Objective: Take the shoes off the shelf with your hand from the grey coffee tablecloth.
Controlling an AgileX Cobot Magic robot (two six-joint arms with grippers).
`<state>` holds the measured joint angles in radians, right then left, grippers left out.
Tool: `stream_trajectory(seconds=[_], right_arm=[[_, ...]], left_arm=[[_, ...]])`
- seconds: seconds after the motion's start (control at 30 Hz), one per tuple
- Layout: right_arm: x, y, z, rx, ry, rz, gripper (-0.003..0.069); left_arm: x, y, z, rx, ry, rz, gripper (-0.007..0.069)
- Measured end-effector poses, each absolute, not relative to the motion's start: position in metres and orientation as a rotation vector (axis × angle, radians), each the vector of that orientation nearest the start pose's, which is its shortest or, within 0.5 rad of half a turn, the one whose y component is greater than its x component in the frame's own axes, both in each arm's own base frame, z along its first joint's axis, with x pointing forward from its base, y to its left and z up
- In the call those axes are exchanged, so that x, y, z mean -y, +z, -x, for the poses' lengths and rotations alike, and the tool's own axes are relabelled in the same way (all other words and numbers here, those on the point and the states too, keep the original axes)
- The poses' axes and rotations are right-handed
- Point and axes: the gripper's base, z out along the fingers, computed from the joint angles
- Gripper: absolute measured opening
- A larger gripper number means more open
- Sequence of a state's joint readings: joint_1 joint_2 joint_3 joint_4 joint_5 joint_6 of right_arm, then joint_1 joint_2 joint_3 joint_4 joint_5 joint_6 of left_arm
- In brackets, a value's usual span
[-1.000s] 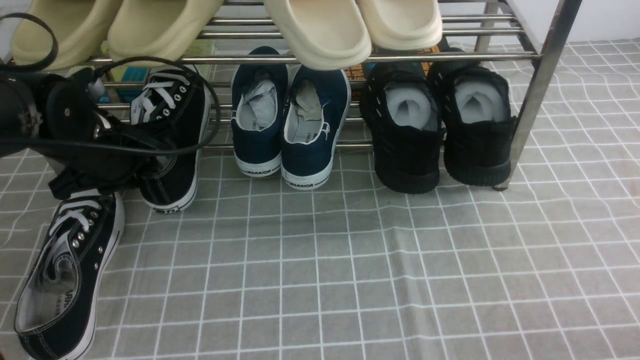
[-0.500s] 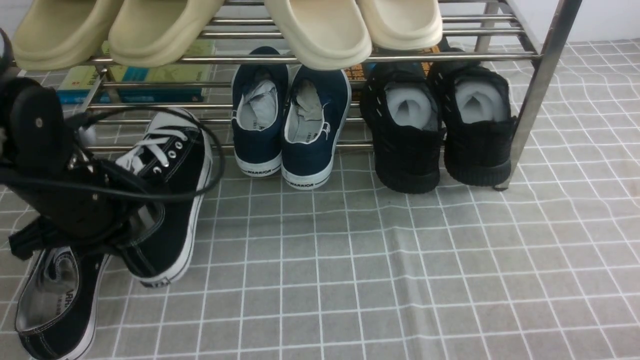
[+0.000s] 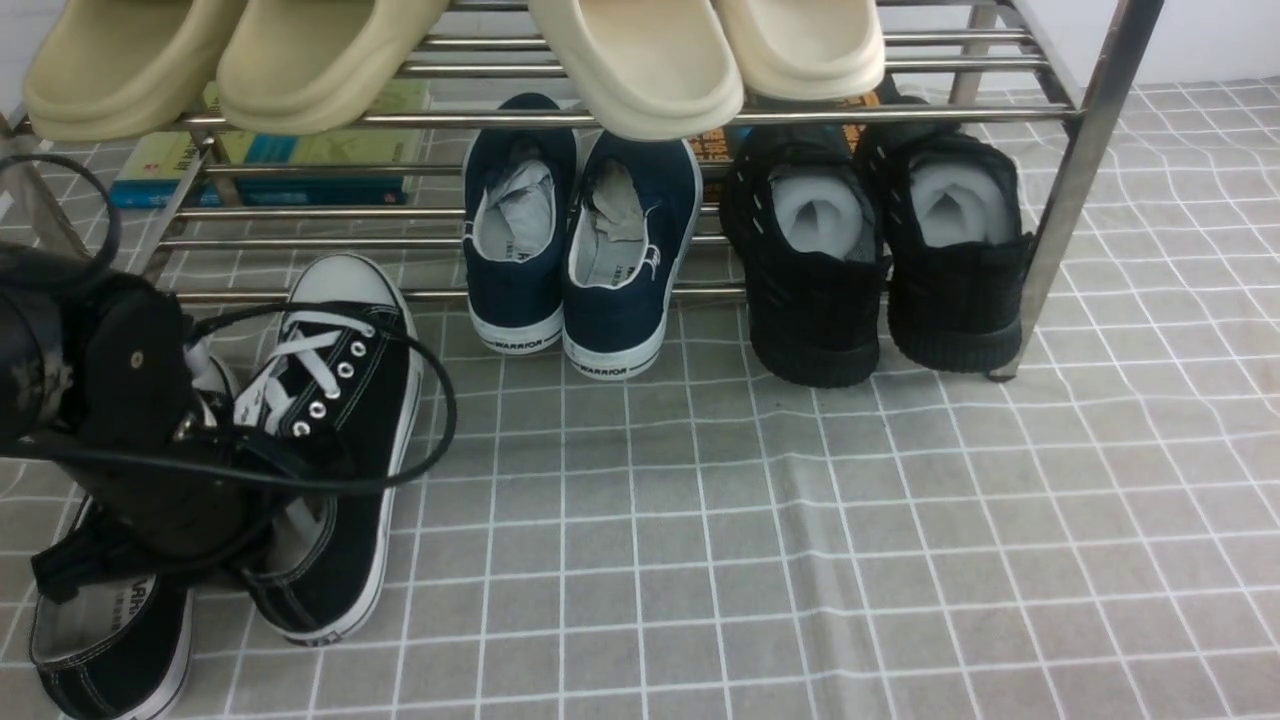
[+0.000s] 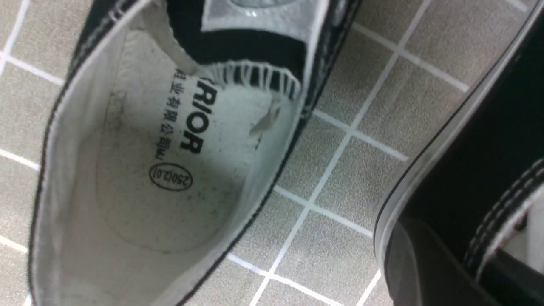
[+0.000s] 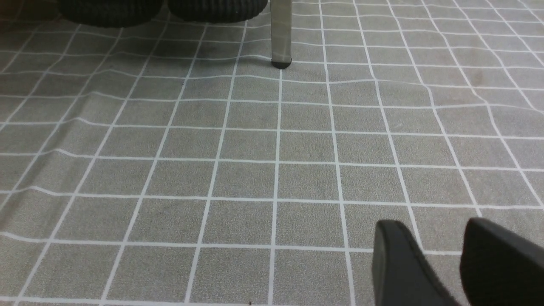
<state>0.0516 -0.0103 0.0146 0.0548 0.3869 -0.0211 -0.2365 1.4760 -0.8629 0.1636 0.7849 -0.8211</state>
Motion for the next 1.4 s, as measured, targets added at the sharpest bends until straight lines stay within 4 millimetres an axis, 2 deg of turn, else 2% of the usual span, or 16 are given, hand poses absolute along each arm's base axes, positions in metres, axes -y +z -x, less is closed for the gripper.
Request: stream_trajectory(seconds=[0.73, 0.83, 0.97, 1.07, 1.17, 1.2, 1.23, 1.33, 1.4], right_arm=[[-0.005, 0.174, -0.052, -1.875, 0.075, 0.035, 0.0239], [-0.005, 0.174, -0.052, -1.875, 0.075, 0.035, 0.0239], [-0.005, 0.174, -0.052, -1.875, 0.075, 0.035, 0.0239], [-0.005, 0.174, -0.052, -1.875, 0.075, 0.035, 0.0239], [-0.005, 0.174, -0.052, -1.875, 0.075, 0.035, 0.0239], [-0.005, 0.174, -0.052, -1.875, 0.075, 0.035, 0.0239], [-0.005, 0.174, -0.052, -1.875, 0.075, 0.035, 0.0239], [-0.005, 0.174, -0.052, -1.875, 0.075, 0.035, 0.0239], [-0.005, 0.174, -0.052, -1.875, 0.075, 0.035, 0.0239]], left_arm=[[0.052, 0.211, -0.248, -2.862, 0.068, 0.691, 0.0054], [0.051, 0.211, -0.248, -2.86, 0.083, 0.679, 0.0106], [0.05, 0.218, -0.246, -2.844, 0.088, 0.642, 0.0242], [0.049, 0.236, -0.244, -2.803, 0.059, 0.614, 0.0333], [0.046, 0.259, -0.235, -2.771, 0.05, 0.554, 0.0365], [0.046, 0.261, -0.235, -2.766, 0.048, 0.554, 0.0365], [0.043, 0.272, -0.226, -2.759, 0.05, 0.502, 0.0349], [0.036, 0.293, -0.2, -2.737, 0.054, 0.376, 0.0221], [0.032, 0.297, -0.183, -2.714, 0.037, 0.288, 0.0114]])
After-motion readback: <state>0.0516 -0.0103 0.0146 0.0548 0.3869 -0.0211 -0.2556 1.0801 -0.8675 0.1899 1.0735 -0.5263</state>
